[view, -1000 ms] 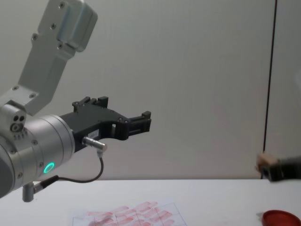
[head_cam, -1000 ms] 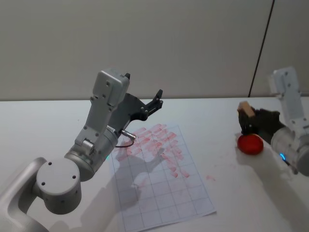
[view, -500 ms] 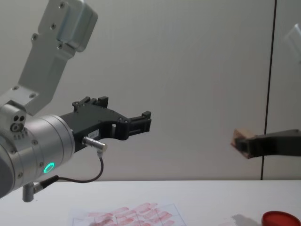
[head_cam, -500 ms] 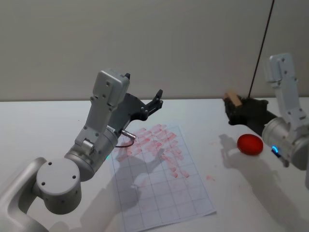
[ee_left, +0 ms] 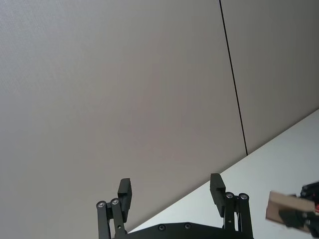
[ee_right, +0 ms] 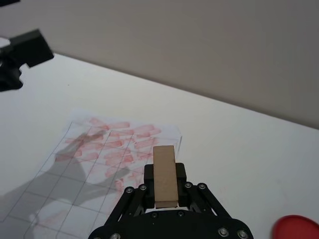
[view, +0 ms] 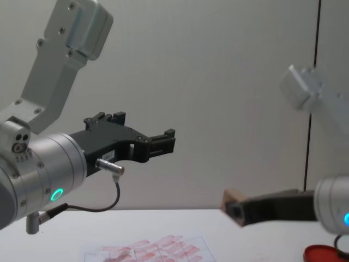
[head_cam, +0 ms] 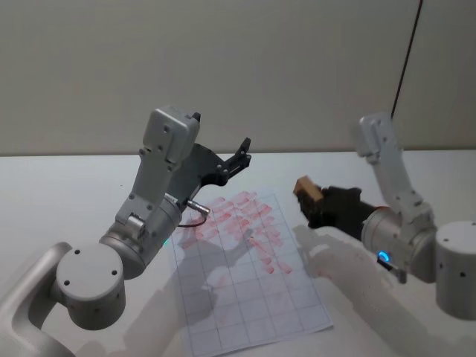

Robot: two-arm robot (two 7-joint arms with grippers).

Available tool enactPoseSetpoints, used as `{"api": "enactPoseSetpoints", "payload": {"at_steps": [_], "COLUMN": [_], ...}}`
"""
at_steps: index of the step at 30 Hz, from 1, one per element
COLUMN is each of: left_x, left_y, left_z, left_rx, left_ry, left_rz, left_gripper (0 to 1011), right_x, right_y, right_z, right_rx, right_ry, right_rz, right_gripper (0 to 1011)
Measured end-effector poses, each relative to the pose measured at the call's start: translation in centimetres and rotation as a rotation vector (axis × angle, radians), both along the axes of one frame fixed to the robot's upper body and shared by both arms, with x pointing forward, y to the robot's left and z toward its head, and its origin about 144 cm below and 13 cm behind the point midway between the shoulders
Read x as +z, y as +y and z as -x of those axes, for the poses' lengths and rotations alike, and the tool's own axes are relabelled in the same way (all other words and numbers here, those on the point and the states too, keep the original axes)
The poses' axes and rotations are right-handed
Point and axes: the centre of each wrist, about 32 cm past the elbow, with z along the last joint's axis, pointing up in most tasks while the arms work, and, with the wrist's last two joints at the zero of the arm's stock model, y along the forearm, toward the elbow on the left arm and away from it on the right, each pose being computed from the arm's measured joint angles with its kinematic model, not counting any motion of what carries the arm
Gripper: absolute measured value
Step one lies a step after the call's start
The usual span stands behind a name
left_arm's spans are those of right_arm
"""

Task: Use the one hand to pick up the stamp and affix it onto the A4 paper.

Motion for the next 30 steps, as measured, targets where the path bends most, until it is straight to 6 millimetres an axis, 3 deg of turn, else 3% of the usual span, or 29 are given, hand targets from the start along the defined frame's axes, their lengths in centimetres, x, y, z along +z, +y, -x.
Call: {"api": "enactPoseSetpoints", "payload": {"at_steps": [13,30], "left_x": [0.0,0.0], "left_y": [0.0,0.0], "left_z": [0.0,0.0], "left_rx": [0.000,0.000], "left_ry": [0.000,0.000], "left_rz": [0.000,0.000], "left_gripper": [1001,1001], "right_x": [-2.1,-4.0], "right_y": [1.9,2.4], "right_z": [0.3,0.1], "right_rx": [0.075,0.085], "right_ry": [0.086,0.145], "right_rz": [0.050,0.114], "right_gripper": [228,227]}}
